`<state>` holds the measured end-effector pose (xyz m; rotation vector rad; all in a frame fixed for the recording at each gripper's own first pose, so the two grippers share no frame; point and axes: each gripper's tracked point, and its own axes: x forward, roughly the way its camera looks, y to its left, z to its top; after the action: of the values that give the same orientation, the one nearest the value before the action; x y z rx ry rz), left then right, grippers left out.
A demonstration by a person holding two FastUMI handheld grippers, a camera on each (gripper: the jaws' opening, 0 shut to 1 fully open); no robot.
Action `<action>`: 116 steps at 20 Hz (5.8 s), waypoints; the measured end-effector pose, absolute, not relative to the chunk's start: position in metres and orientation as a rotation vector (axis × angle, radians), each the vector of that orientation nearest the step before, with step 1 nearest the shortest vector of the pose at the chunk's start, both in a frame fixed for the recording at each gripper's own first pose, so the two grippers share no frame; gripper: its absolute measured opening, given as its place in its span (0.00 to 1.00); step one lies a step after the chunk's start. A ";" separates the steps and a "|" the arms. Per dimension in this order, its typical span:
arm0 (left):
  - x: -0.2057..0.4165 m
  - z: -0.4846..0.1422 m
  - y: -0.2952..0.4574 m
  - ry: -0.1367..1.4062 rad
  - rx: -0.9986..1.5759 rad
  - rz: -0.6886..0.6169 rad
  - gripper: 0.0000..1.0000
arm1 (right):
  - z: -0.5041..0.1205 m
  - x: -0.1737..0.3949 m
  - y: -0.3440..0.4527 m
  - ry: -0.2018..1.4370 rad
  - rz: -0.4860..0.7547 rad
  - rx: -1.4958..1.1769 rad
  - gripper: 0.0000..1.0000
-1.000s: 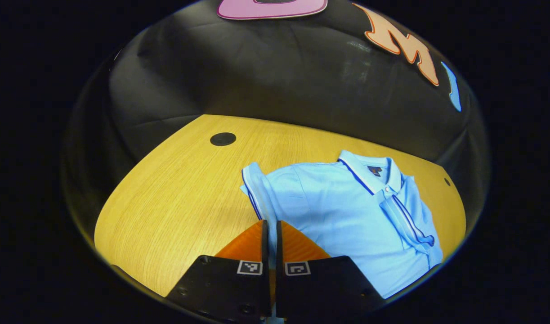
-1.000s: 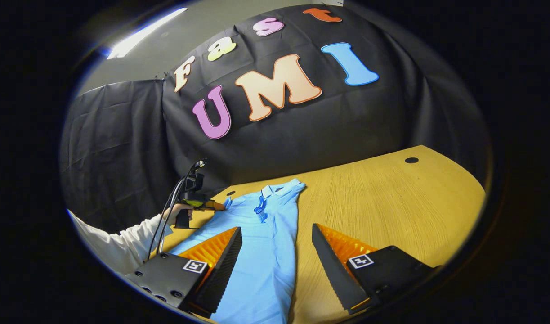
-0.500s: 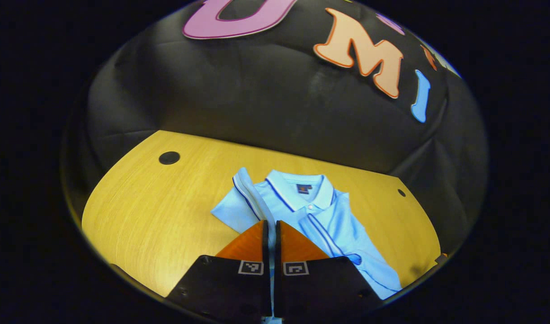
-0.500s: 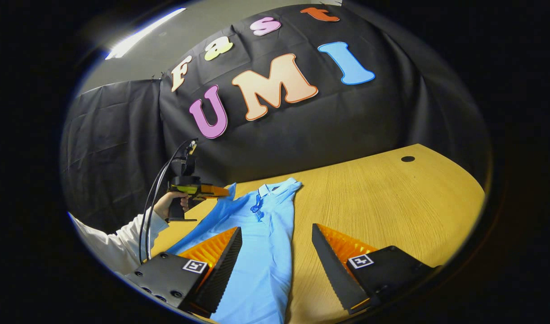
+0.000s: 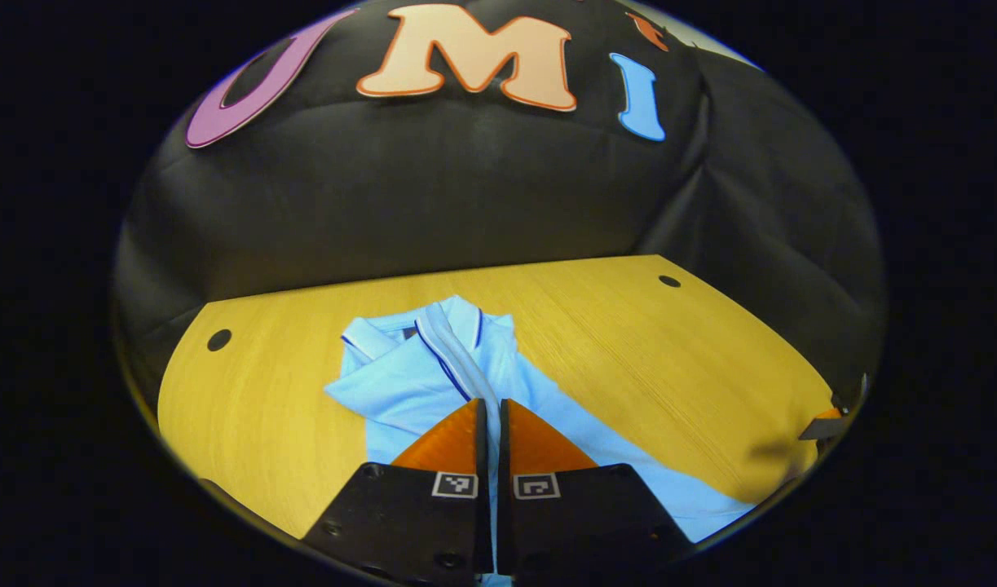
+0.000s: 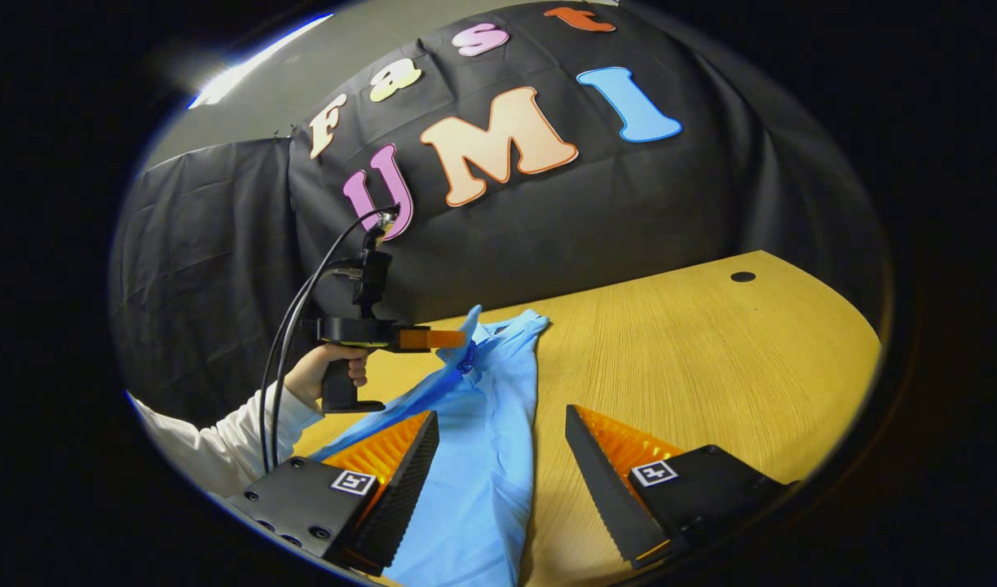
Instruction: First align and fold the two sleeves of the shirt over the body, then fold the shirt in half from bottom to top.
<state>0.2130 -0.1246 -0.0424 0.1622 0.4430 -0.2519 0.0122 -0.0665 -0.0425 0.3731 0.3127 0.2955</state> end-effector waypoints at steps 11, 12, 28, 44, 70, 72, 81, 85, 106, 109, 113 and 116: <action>0.197 -0.033 -0.149 0.405 0.158 -0.275 0.14 | -0.048 0.011 -0.068 0.331 0.267 0.335 0.98; 0.192 -0.030 -0.142 0.392 0.164 -0.259 0.31 | -0.049 0.009 -0.068 0.330 0.262 0.330 0.98; -0.014 -0.036 -0.039 0.298 0.091 -0.137 0.78 | -0.067 -0.049 -0.038 0.380 0.257 0.153 0.98; -0.127 -0.113 0.005 0.386 0.129 -0.006 0.80 | -0.132 -0.133 -0.020 0.512 0.249 0.118 0.98; -0.115 -0.134 -0.026 0.314 0.245 -0.042 0.07 | -0.140 -0.129 0.006 0.464 0.282 0.114 0.19; -0.115 -0.133 -0.025 0.308 0.220 -0.033 0.04 | -0.136 -0.127 0.006 0.449 0.284 0.107 0.19; -0.112 -0.129 -0.026 0.293 0.088 -0.033 0.00 | -0.135 -0.122 0.006 0.450 0.270 0.120 0.02; -0.105 -0.121 -0.026 0.295 -0.031 -0.053 0.00 | -0.116 -0.105 0.000 0.398 0.237 0.146 0.02; 0.055 0.043 -0.017 0.092 -0.100 -0.068 0.00 | 0.007 0.103 -0.020 0.277 0.181 0.031 0.02; 0.087 0.068 -0.011 0.057 -0.099 -0.051 0.00 | 0.022 0.141 -0.024 0.263 0.154 0.036 0.02; 0.140 0.086 0.002 0.039 -0.101 -0.011 0.00 | 0.031 0.198 -0.027 0.261 0.126 0.067 0.02; 0.186 0.079 0.016 0.037 -0.086 0.048 0.00 | 0.012 0.242 -0.032 0.287 0.084 0.107 0.02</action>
<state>0.1864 0.0162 0.0795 -0.0858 0.0371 0.0483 0.2423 -0.0319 0.0122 0.1069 0.2866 0.0844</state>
